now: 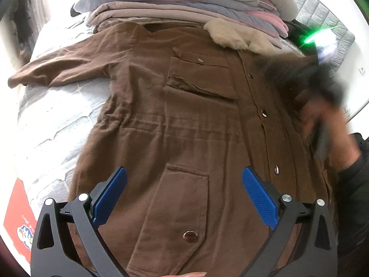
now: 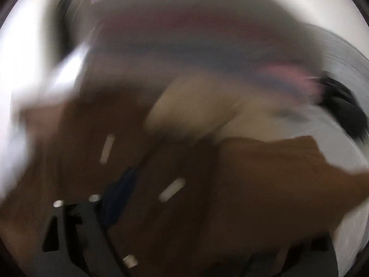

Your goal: Fold large clothes

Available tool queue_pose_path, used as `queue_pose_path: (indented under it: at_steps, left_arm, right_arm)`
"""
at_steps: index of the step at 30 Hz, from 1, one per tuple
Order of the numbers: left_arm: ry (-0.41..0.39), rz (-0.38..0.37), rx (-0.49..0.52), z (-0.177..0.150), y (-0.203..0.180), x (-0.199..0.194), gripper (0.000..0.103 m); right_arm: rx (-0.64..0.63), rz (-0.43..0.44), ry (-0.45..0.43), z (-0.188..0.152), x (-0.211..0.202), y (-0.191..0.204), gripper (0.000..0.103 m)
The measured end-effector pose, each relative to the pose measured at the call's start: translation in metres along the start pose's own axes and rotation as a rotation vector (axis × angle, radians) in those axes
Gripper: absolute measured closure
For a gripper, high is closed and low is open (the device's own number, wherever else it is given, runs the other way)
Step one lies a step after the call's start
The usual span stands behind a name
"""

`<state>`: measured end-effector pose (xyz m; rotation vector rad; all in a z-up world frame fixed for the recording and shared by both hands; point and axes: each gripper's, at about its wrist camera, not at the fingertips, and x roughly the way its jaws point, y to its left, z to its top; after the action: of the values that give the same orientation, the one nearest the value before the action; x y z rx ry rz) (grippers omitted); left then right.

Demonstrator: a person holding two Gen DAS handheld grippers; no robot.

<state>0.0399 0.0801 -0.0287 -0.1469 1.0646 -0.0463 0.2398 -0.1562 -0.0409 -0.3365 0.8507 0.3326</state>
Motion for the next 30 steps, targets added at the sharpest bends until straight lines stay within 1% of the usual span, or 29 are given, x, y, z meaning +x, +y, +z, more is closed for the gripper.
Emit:
queue_pose_path:
  at_steps: [1,2,3,4,6,7,8,9,10,11,12,14,16,17,18,19,21,22,23,24,25,26,27,29,30]
  left_arm:
    - [-0.002,-0.003,-0.005,0.0,0.003,-0.002,0.006]
    - [-0.004,-0.006,-0.01,0.0,0.006,-0.004,0.006]
    - [-0.006,-0.01,-0.015,-0.001,0.009,-0.006,0.006]
    - [-0.01,-0.014,-0.02,-0.001,0.012,-0.009,0.006]
    - [-0.01,-0.017,-0.026,-0.001,0.016,-0.01,0.006]
    - [-0.007,-0.022,-0.031,-0.001,0.018,-0.01,0.006]
    - [-0.004,-0.029,-0.041,-0.002,0.02,-0.011,0.006]
    - [-0.003,-0.033,-0.049,-0.002,0.022,-0.011,0.006]
    - [-0.001,-0.038,-0.056,-0.002,0.023,-0.012,0.006]
    - [-0.003,-0.043,-0.061,-0.002,0.024,-0.013,0.006]
    - [-0.005,-0.044,-0.062,-0.002,0.024,-0.014,0.006]
    - [-0.012,-0.044,-0.057,-0.002,0.024,-0.017,0.006]
    - [-0.023,-0.038,-0.059,-0.002,0.027,-0.02,0.006]
    - [-0.028,-0.034,-0.065,-0.001,0.03,-0.021,0.006]
    - [-0.032,-0.03,-0.074,0.0,0.033,-0.021,0.006]
    - [-0.036,-0.026,-0.085,0.001,0.038,-0.022,0.006]
    - [-0.045,-0.016,-0.103,0.003,0.046,-0.022,0.006]
    - [-0.049,-0.014,-0.11,0.004,0.051,-0.021,0.006]
    - [-0.053,-0.015,-0.123,0.006,0.057,-0.02,0.006]
    - [-0.051,-0.022,-0.135,0.008,0.064,-0.018,0.006]
    - [-0.049,-0.039,-0.162,0.009,0.074,-0.016,0.006]
    - [-0.049,-0.058,-0.185,0.009,0.081,-0.015,0.006]
    - [-0.052,-0.092,-0.218,0.01,0.092,-0.013,0.006]
    - [-0.055,-0.131,-0.253,0.013,0.109,-0.011,0.006]
    - [-0.067,-0.131,-0.262,0.015,0.117,-0.011,0.006]
  right_arm:
    - [-0.127,-0.019,0.096,-0.013,0.026,0.033,0.019]
    - [-0.169,-0.112,-0.004,-0.019,0.017,0.047,0.018]
    - [-0.2,-0.143,-0.026,-0.019,0.012,0.05,0.018]
    - [-0.222,-0.143,-0.007,-0.019,0.008,0.052,0.018]
    - [-0.193,-0.097,-0.001,-0.021,-0.005,0.045,0.017]
    - [-0.167,-0.057,-0.01,-0.026,-0.011,0.036,0.013]
    - [-0.116,-0.011,-0.045,-0.027,-0.024,0.024,0.01]
    - [-0.071,0.006,-0.071,-0.032,-0.031,0.018,0.009]
    - [-0.002,0.03,-0.096,-0.036,-0.037,0.014,0.007]
    - [0.1,0.064,-0.115,-0.035,-0.043,-0.004,0.007]
    - [0.183,0.082,-0.117,-0.034,-0.042,-0.02,0.007]
    - [0.356,0.108,-0.092,-0.029,-0.035,-0.048,0.007]
    - [0.509,0.152,-0.093,-0.026,-0.028,-0.064,0.007]
    - [0.566,0.164,-0.096,-0.022,-0.022,-0.071,0.007]
    - [0.587,0.169,-0.095,-0.024,-0.022,-0.07,0.007]
    - [0.592,0.174,-0.072,-0.02,-0.011,-0.066,0.007]
    - [0.553,0.177,0.089,-0.014,0.027,-0.051,0.005]
    - [0.493,0.122,0.138,-0.015,0.038,-0.04,0.006]
    - [0.411,0.048,0.128,-0.01,0.035,-0.026,0.006]
    - [0.401,0.046,0.137,-0.007,0.031,-0.022,0.006]
    - [0.421,0.096,0.121,-0.005,0.024,-0.021,0.006]
    - [0.453,0.164,0.096,-0.005,0.014,-0.022,0.006]
    - [0.476,0.209,0.069,-0.005,-0.001,-0.021,0.006]
    - [0.449,0.205,0.012,-0.01,-0.034,-0.015,0.006]
    - [0.442,0.211,-0.011,-0.016,-0.05,-0.012,0.006]
